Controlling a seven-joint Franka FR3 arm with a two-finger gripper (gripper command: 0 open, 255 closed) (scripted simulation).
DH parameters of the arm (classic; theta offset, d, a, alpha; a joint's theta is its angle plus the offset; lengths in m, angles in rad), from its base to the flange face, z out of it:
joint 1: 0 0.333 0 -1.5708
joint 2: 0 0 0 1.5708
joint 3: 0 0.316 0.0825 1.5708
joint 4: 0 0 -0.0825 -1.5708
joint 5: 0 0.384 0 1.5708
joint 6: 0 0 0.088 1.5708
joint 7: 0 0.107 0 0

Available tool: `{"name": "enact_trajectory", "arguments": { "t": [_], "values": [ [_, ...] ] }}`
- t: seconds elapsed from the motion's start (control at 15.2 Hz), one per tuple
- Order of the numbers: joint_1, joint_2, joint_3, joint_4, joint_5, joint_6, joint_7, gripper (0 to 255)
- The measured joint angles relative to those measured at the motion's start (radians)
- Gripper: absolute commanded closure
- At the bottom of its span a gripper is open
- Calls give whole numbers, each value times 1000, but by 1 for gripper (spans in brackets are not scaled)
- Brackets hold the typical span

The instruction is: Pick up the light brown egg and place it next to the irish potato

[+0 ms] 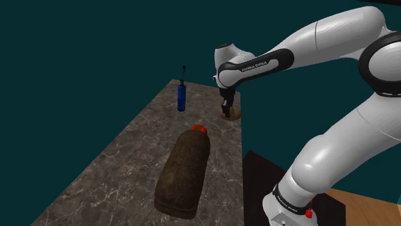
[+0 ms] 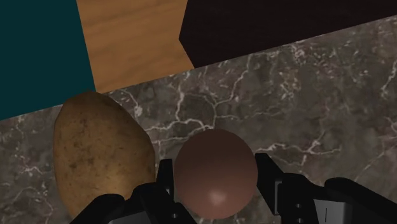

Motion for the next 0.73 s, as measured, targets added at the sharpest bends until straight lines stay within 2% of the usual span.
{"name": "enact_trajectory", "arguments": {
  "t": [0.73],
  "values": [
    [-5, 82, -4, -74, -21, 153, 41, 255]
  ]
}}
